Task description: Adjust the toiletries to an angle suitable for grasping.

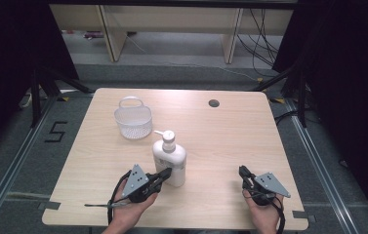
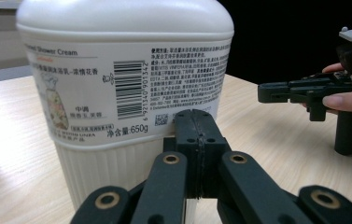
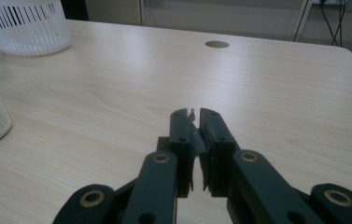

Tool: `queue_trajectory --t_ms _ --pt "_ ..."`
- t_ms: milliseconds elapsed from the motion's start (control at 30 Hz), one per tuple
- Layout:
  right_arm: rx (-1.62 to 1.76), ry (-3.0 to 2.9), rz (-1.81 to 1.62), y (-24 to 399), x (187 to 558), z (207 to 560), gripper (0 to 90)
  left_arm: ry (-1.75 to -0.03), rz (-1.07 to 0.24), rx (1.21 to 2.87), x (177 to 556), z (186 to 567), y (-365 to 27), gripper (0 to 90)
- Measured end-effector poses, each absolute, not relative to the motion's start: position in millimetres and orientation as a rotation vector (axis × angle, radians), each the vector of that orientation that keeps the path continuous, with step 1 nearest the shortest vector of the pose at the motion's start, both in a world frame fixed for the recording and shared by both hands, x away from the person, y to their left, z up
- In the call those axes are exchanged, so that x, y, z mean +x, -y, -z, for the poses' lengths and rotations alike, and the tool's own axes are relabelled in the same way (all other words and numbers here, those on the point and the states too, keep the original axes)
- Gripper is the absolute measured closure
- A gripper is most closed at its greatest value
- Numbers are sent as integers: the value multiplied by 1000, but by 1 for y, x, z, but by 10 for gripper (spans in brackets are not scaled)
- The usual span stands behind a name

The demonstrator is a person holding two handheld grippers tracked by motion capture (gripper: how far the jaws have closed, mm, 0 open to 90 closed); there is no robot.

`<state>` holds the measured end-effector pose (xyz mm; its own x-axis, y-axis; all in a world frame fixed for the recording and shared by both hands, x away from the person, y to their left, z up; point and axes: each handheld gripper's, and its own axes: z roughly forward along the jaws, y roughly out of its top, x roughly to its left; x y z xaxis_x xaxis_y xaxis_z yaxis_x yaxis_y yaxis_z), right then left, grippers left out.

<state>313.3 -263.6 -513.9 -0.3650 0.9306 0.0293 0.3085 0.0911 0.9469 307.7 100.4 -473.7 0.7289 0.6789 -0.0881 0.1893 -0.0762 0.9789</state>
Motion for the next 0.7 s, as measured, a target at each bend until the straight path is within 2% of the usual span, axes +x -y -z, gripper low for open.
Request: queue_trajectory --t_ms 567,700 --pt "1216 -1744 -1279 264 314 514 794 -728 -481 1624 312 471 -94 891" --pt "1213 -1726 -1267 265 314 515 762 -709 -506 1610 306 467 -97 840"
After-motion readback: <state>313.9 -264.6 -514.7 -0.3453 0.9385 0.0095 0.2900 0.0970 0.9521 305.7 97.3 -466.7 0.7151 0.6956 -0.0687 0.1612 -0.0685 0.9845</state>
